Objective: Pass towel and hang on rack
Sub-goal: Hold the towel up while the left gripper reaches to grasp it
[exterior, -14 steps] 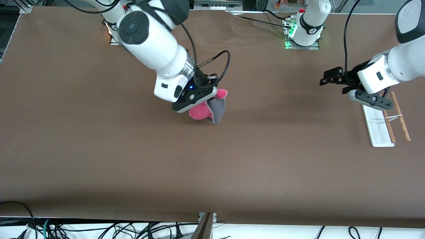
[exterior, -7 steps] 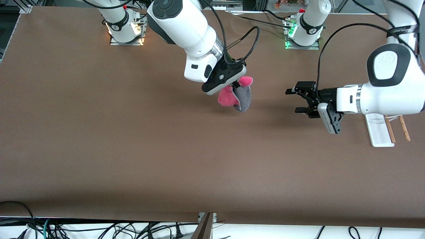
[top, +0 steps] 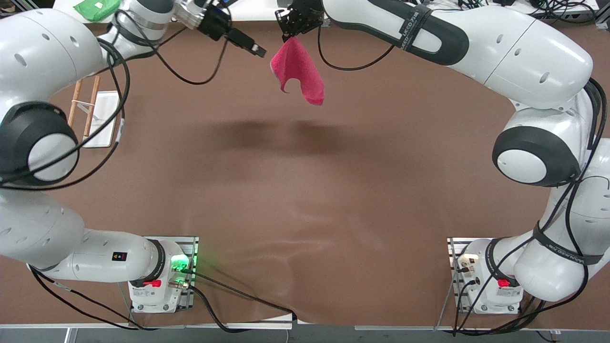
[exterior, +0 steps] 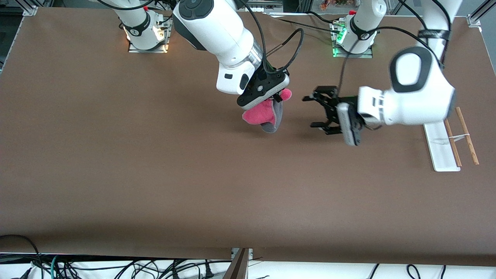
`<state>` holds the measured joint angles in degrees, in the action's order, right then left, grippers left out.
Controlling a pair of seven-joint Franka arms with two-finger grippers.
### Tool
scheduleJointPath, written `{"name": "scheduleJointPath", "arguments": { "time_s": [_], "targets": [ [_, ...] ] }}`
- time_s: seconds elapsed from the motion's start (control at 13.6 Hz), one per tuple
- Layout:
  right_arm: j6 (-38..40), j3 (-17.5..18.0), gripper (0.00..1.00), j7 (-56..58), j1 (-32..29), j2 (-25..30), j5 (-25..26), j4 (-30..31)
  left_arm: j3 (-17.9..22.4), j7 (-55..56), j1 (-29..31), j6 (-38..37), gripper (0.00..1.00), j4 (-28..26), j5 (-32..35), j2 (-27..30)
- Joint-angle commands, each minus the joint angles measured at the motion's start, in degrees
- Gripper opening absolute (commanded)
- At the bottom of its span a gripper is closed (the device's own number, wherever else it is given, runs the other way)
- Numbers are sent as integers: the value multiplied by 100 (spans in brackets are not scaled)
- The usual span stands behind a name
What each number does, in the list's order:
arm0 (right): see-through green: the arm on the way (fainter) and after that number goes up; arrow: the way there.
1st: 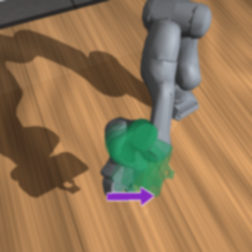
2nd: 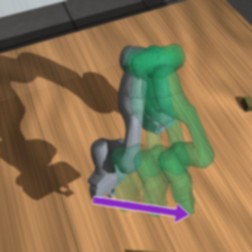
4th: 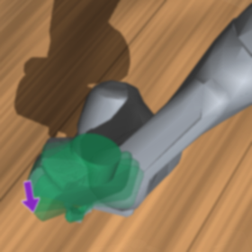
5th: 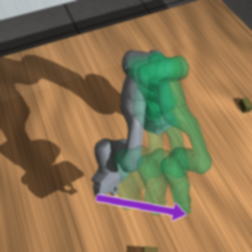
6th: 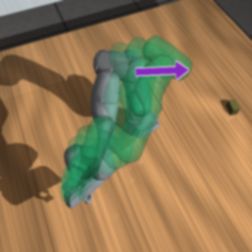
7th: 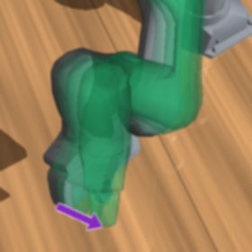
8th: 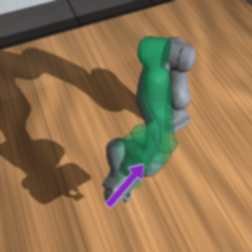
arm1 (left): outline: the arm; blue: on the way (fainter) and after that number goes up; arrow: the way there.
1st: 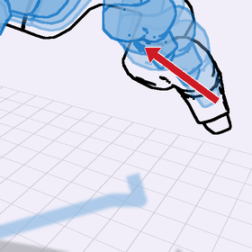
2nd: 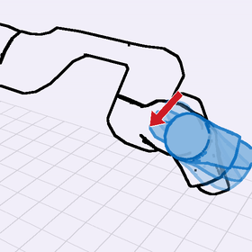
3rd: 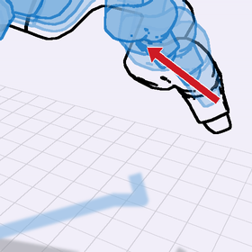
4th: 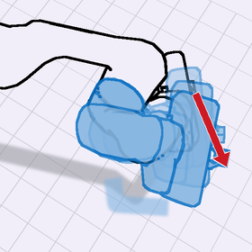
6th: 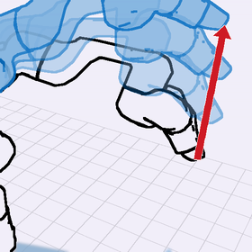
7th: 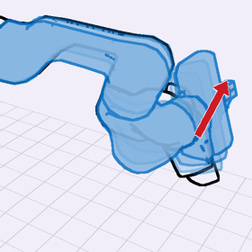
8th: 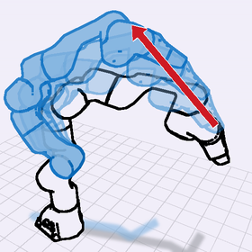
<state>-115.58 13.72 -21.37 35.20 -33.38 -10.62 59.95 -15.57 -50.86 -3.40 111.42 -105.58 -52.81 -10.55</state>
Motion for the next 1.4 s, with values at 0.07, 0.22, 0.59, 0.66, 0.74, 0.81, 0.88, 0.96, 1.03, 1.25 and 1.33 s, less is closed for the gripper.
{"name": "scheduleJointPath", "arguments": {
  "time_s": [0.07, 0.22, 0.59, 0.66, 0.74, 0.81, 0.88, 0.96, 1.03, 1.25, 1.33],
  "targets": [
    [-44, 8, 0, -16, 4, -2, -107, -71, -244, -231, 33, 292, 100, -516, -142, 694],
    [-35, 8, 0, -16, -4, -2, -107, -62, -446, -370, 33, 554, 98, -577, -142, 686],
    [-35, 8, 0, 2, -22, -2, -107, -62, -719, -845, 42, 1065, 69, -753, -151, 686],
    [-35, 8, 0, 2, -22, -2, -107, -62, -728, -951, 33, 1109, 35, -745, -159, 669],
    [-35, 8, 0, 2, -22, -2, -107, -62, -737, -943, 24, 1127, 9, -745, -159, 651],
    [-35, 8, 0, 2, -22, -2, -107, -62, -737, -943, 33, 1118, 0, -753, -159, 651],
    [-35, 8, 0, 2, -31, -2, -107, -62, -737, -952, 42, 1118, 0, -753, -159, 651],
    [-35, 8, 0, 2, -31, -2, -107, -62, -728, -960, 42, 1110, 0, -753, -159, 651],
    [-35, 8, 0, 10, -31, -2, -107, -62, -737, -961, 50, 1110, 0, -753, -159, 642],
    [-26, 8, 29, -7, -48, -2, -107, -62, -737, -960, 85, 1092, 0, -753, -159, 642],
    [-26, -1, 88, 19, -57, 6, -107, -62, -737, -961, 86, 1083, 0, -753, -159, 642]
  ]
}}
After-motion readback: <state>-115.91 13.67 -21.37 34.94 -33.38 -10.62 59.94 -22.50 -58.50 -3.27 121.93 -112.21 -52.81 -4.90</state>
